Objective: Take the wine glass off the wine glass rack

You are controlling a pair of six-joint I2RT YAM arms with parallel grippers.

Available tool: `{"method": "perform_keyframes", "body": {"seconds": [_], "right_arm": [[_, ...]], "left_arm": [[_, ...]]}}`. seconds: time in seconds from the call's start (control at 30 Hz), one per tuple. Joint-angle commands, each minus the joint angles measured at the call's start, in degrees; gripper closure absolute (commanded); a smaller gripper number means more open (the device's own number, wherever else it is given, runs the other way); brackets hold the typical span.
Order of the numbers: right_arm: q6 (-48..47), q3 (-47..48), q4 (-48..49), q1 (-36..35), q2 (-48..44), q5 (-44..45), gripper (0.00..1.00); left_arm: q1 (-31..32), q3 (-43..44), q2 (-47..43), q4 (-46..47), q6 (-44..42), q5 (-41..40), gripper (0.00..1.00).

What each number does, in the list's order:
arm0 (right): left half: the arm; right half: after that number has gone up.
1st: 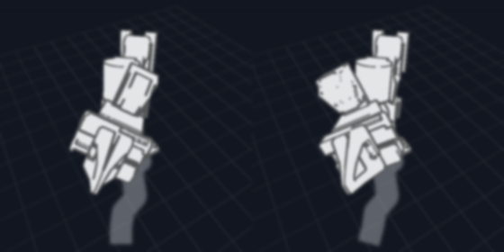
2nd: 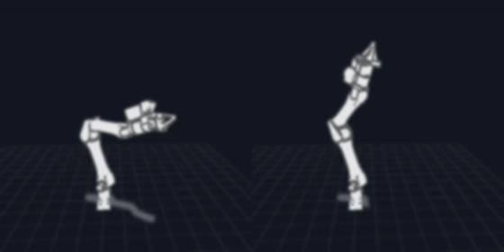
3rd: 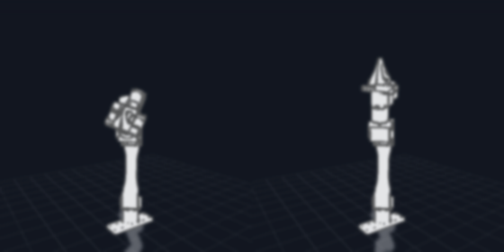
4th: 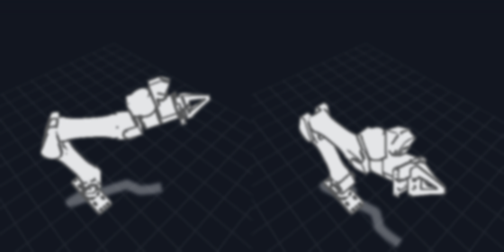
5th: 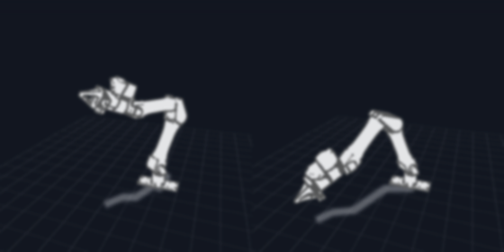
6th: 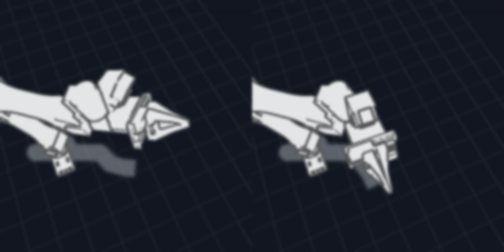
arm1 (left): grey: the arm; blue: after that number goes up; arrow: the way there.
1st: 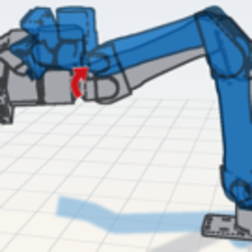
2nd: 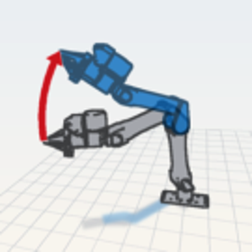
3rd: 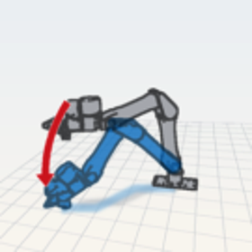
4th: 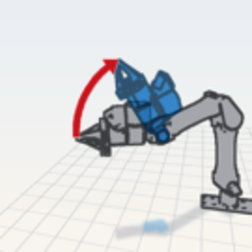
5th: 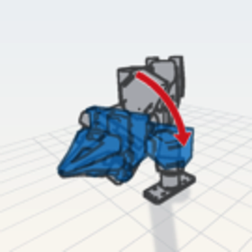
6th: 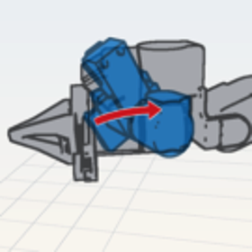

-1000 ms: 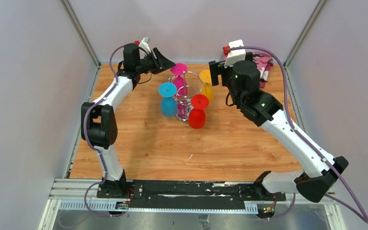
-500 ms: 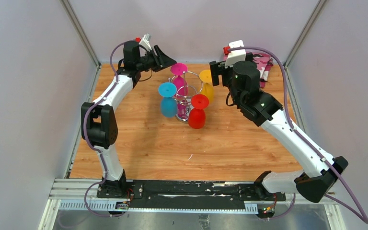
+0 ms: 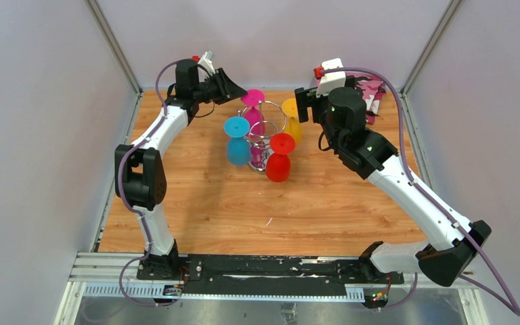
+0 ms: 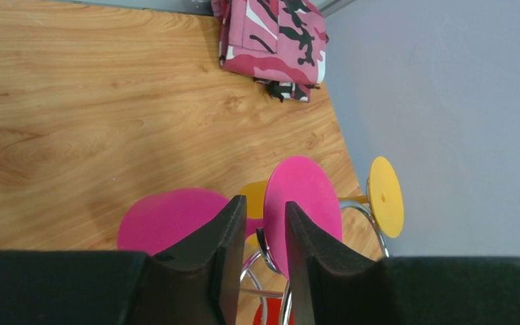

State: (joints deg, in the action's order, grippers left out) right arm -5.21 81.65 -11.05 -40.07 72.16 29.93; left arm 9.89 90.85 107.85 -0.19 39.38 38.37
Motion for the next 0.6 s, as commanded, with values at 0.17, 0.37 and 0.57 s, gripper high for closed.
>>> {"method": "perform_keyframes", "body": {"seconds": [0.17, 0.37, 0.57], "right_arm": [[1.2, -0.7, 1.5, 1.0, 0.1, -0.3, 0.08], [1.3, -0.8, 1.4, 1.0, 0.1, -0.3, 0.08], [1.7, -0.7, 1.4, 1.0, 0.5, -1.3, 0.08]], "left_arm": [[0.5, -1.1, 1.7, 4.4, 1.5, 5.4, 0.77], [0.5, -0.3, 3.5, 5.7, 2.3, 8.1, 0.94], [-0.3, 0.8, 4.7, 6.4, 3.3, 9.0, 1.0]]}}
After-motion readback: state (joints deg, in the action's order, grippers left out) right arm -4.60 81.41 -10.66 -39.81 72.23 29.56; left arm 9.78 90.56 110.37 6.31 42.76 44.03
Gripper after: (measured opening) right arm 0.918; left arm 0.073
